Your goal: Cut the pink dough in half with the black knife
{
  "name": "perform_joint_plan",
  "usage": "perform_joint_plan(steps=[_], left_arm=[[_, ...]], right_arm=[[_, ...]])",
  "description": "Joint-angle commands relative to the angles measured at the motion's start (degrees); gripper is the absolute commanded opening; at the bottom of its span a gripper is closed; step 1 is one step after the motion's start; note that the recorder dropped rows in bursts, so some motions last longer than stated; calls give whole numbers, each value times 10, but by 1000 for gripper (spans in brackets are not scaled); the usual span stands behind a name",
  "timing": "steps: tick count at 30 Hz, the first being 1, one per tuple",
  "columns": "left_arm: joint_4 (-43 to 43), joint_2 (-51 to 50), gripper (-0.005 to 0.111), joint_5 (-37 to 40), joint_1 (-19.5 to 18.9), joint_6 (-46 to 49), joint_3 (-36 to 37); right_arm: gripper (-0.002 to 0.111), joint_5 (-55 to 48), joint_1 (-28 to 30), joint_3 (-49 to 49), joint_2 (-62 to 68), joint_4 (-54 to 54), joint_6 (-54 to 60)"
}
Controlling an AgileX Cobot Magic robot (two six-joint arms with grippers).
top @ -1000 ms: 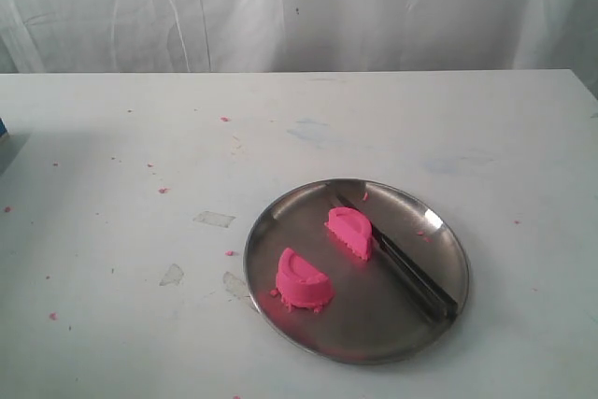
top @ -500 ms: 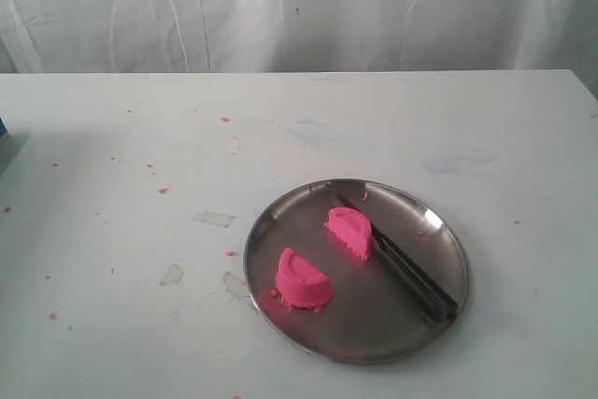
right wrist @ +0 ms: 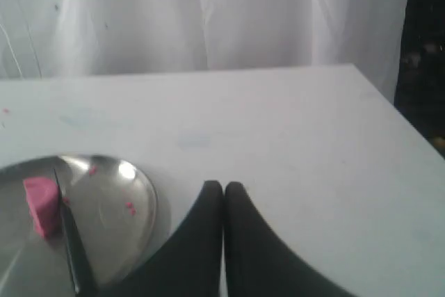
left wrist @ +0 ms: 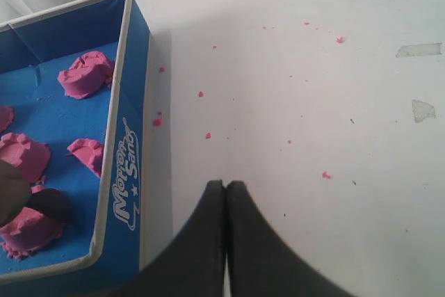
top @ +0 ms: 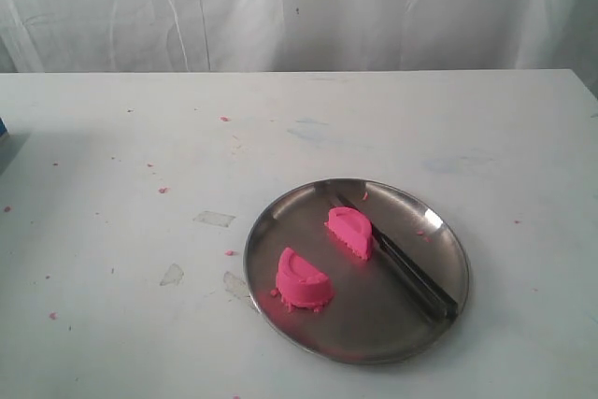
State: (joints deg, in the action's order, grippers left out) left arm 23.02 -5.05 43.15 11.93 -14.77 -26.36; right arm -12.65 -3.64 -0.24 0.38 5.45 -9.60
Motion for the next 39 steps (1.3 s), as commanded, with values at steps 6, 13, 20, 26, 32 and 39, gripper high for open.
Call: perform_joint_plan(steps=[6,13,20,26,32,39], left_arm=[[-1,4,0,0,-1,-2,4],[-1,4,0,0,-1,-2,4],[-1,4,0,0,-1,-2,4],[-1,4,0,0,-1,-2,4],[-1,4,0,-4,-4,0,5],[-160,-2,0,-147,-72,-43,64]], right_arm=[[0,-40,2,2,-4,-10,4],[0,-40,2,2,-4,-10,4],[0,-40,2,2,-4,-10,4],[0,-40,2,2,-4,-10,4],[0,-40,2,2,-4,-10,4],[0,-40,2,2,-4,-10,4]])
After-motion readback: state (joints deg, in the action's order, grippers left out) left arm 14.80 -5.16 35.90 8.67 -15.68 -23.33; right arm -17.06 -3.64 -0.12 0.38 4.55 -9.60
